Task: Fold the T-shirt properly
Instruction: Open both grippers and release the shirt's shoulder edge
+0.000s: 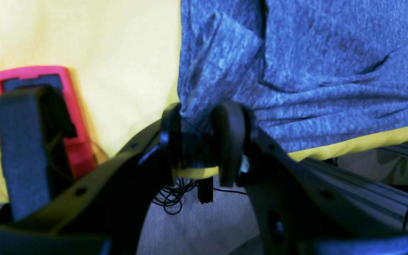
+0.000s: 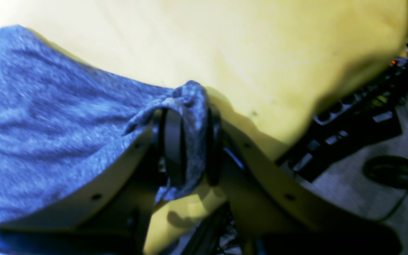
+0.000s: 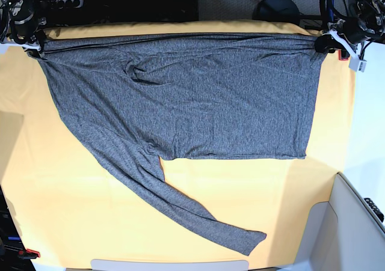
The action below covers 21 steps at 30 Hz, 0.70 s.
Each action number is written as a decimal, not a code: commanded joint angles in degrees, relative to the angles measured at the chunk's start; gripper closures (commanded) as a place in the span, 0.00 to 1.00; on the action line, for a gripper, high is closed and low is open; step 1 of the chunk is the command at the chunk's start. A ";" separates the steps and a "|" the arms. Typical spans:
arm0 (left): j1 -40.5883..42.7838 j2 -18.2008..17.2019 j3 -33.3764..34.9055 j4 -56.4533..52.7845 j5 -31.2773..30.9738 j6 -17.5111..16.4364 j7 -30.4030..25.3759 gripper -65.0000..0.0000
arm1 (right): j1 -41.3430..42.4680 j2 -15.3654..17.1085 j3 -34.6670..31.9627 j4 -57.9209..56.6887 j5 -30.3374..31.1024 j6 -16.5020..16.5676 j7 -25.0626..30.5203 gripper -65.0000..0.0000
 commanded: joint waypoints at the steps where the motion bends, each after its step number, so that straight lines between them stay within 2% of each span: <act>1: 0.48 -1.64 -2.03 0.15 3.85 0.69 0.64 0.70 | -2.19 -0.67 -0.27 -1.07 -4.02 -4.53 -7.33 0.81; 8: 0.48 -1.72 -2.12 0.15 3.85 0.69 0.64 0.70 | -1.66 -0.93 -0.71 -0.72 -4.02 -4.44 -7.33 0.79; 10: 0.48 -1.72 -2.03 0.15 3.85 0.69 0.64 0.70 | -1.05 -1.02 -0.71 -0.81 -4.02 -4.44 -7.68 0.72; 16: 0.48 -1.72 -2.03 0.15 3.85 0.69 0.64 0.70 | 0.80 -1.20 -0.36 -0.90 -4.02 -4.44 -13.22 0.44; 18: 0.48 -1.72 -2.03 0.15 3.85 0.69 0.64 0.70 | 0.80 -1.20 -0.53 -0.72 -4.02 -4.44 -13.22 0.41; 21: 0.48 -1.72 -2.03 0.15 3.85 0.69 0.82 0.70 | 0.80 -1.20 -0.62 -0.72 -4.02 -4.44 -13.22 0.41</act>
